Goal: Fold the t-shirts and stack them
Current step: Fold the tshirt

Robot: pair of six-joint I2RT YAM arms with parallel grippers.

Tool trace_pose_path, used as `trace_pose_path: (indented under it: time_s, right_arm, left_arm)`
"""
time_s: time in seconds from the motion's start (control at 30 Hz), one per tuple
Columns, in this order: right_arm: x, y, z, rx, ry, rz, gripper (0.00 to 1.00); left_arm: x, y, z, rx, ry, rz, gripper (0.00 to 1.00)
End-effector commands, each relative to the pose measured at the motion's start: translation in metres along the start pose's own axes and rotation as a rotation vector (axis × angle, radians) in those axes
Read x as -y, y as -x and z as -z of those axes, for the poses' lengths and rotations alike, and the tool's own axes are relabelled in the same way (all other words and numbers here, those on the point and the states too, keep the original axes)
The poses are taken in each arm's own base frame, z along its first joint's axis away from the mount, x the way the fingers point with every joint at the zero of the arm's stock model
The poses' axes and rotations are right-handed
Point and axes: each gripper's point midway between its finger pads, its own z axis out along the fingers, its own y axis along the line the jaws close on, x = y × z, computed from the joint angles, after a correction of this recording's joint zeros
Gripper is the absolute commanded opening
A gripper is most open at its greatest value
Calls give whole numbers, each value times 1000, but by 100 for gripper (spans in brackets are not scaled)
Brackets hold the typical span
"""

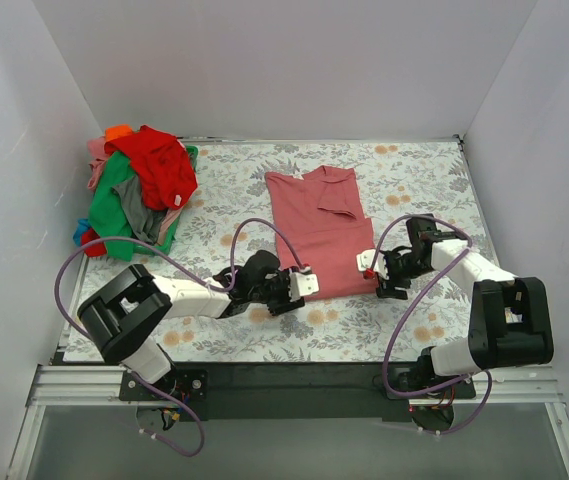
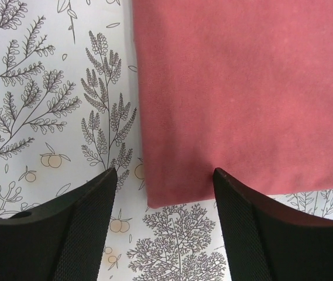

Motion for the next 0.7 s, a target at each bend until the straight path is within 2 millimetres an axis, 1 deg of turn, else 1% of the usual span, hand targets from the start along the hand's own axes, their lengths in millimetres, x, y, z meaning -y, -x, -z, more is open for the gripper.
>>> trace_pose_path:
  time_s: [0.0, 0.2, 0.27, 0.3, 0.4, 0.47, 0.53, 0.57, 0.6, 0.63, 0.67]
  right_arm:
    - [-5, -8, -1, -42, 22, 39, 72]
    - [-7, -15, -11, -60, 62, 11, 59]
    - [-6, -16, -13, -64, 65, 8, 56]
    - [-6, -18, -14, -70, 67, 4, 52]
    - [-9, -21, -17, -84, 80, -1, 46]
    - [-9, -22, -17, -91, 80, 0, 43]
    - [-10, -24, -18, -99, 79, -8, 38]
    - [-10, -24, -18, -99, 78, -11, 36]
    - [-10, -24, -18, -99, 78, -12, 29]
    - [-10, -25, -18, -101, 78, -20, 25]
    - [-10, -25, -19, -103, 79, -25, 16]
  left_arm:
    - [-3, -17, -3, -79, 27, 20, 44]
    - [-8, -24, -4, -101, 59, 23, 42]
    - [-9, -26, -3, -111, 70, 20, 39]
    - [-9, -28, -3, -115, 71, 20, 37]
    - [-12, -28, -3, -123, 86, 16, 33]
    - [-12, -31, -3, -128, 90, 19, 28]
    - [-12, -31, -4, -130, 90, 20, 22]
    - [-11, -31, -4, -130, 86, 22, 18]
    - [-10, -31, -3, -129, 85, 22, 16]
    - [-10, -32, -4, -129, 82, 23, 15]
    - [-9, -32, -3, -129, 78, 23, 10]
